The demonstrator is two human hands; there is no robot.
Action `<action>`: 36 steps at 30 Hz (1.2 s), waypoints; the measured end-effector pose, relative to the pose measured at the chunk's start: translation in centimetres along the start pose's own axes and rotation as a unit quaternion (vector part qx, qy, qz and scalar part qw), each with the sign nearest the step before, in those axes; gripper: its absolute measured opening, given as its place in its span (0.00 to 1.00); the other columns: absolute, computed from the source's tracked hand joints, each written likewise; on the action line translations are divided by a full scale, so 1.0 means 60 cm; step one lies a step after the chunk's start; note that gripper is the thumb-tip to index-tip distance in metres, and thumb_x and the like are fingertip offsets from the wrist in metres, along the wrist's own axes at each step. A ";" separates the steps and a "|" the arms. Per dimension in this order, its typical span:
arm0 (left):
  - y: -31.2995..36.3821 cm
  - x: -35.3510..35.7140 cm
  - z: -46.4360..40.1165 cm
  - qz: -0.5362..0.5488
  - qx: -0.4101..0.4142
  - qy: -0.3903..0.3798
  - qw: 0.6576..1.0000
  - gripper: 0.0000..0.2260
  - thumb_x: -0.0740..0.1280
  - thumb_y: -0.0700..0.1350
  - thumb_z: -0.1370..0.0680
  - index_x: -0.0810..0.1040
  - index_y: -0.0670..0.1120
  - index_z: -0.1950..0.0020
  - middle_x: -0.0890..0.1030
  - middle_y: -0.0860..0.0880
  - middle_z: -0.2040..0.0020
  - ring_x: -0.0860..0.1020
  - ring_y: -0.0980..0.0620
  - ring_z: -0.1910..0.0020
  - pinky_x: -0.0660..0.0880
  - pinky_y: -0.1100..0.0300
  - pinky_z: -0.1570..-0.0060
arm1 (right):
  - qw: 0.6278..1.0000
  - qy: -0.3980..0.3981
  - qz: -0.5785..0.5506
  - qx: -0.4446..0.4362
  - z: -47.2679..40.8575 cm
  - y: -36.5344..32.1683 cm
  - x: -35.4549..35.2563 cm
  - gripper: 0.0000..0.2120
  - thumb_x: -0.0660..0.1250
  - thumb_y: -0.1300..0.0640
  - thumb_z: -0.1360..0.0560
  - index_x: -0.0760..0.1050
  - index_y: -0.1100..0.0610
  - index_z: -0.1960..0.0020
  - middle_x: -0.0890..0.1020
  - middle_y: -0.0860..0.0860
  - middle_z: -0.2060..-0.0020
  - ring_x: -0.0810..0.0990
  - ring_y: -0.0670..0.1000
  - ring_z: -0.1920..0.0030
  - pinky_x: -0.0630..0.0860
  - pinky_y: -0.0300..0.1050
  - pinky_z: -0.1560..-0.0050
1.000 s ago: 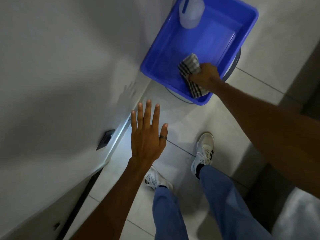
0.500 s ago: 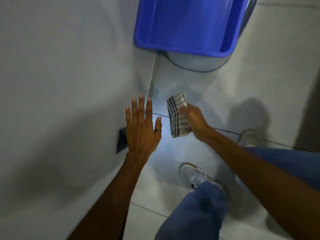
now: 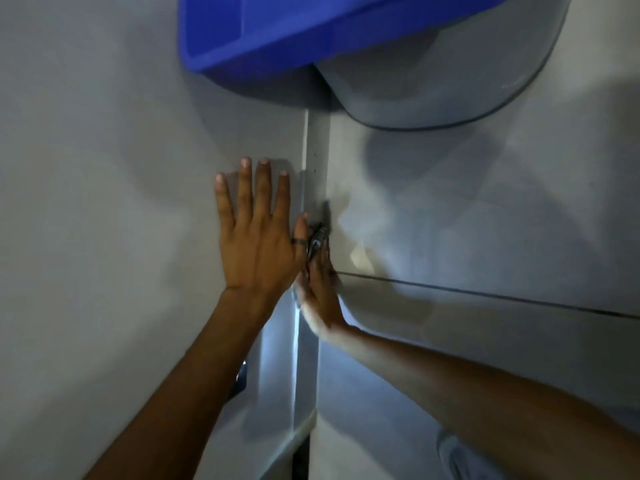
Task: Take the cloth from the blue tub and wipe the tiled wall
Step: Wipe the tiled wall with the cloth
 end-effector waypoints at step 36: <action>-0.038 0.002 -0.006 -0.165 0.041 -0.037 0.985 0.32 0.53 0.58 0.13 0.52 0.48 0.11 0.47 0.42 0.11 0.44 0.37 0.13 0.36 0.36 0.17 | 0.984 0.137 0.092 -0.064 -0.246 -0.109 -0.072 0.33 0.54 0.48 0.15 0.47 0.62 0.18 0.50 0.60 0.16 0.50 0.57 0.16 0.51 0.56 0.16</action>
Point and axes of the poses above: each hand's wrist, its own z-axis away from the middle knuckle, its own x-axis out of the palm, y = z × x, the point moved 1 cm from there along -z, towards the middle knuckle
